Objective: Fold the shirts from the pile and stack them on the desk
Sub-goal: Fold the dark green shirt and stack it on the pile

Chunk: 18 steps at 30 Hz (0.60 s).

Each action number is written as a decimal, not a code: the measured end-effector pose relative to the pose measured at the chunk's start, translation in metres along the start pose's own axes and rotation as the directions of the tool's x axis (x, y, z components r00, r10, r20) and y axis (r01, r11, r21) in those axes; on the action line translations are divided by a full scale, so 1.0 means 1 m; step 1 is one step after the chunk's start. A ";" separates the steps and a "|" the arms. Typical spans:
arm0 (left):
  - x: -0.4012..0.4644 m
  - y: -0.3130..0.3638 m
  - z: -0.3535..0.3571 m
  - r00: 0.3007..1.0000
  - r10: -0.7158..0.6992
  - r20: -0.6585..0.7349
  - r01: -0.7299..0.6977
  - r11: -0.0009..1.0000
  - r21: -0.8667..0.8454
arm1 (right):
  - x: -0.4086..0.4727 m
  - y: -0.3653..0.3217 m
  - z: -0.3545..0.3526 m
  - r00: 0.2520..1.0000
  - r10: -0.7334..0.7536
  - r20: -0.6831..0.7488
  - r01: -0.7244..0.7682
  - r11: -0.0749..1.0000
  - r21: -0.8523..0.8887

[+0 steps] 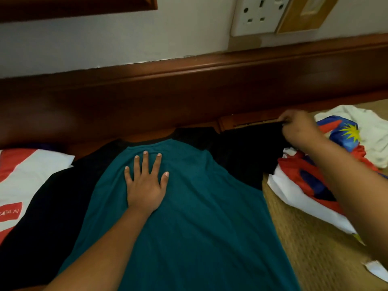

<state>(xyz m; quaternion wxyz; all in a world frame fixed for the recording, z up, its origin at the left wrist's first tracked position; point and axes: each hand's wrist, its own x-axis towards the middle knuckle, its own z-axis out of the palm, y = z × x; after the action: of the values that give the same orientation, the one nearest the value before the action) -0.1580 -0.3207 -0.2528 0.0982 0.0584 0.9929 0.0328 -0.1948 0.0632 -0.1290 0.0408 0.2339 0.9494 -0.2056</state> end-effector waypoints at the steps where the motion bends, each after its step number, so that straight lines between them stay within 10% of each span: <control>1: 0.000 0.000 0.000 1.000 -0.002 -0.003 0.002 1.000 -0.006 | 0.010 0.004 -0.010 0.996 0.063 -0.063 -0.060 0.998 0.034; 5: 0.000 0.000 0.000 1.000 -0.010 -0.005 0.010 0.999 -0.033 | 0.016 0.001 -0.027 0.955 0.150 -0.255 -0.179 0.979 -0.097; 8: 0.001 0.001 -0.001 1.000 -0.020 0.014 0.020 1.000 -0.012 | -0.019 -0.022 -0.001 0.935 -0.156 -0.318 0.093 0.974 -0.205; 12: -0.001 0.002 -0.003 0.999 -0.042 -0.019 0.041 0.999 -0.035 | -0.087 -0.049 0.085 0.914 -0.405 0.020 0.405 0.910 -0.085; 18: -0.002 -0.002 -0.003 0.996 -0.080 -0.032 0.079 0.996 -0.043 | -0.084 -0.004 0.125 0.979 -0.184 0.084 0.196 0.966 -0.170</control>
<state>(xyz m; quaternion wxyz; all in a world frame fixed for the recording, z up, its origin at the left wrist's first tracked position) -0.1569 -0.3233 -0.2500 0.0837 0.0162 0.9951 0.0505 -0.1246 -0.0266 -0.2271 0.0733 0.1302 0.9800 -0.1311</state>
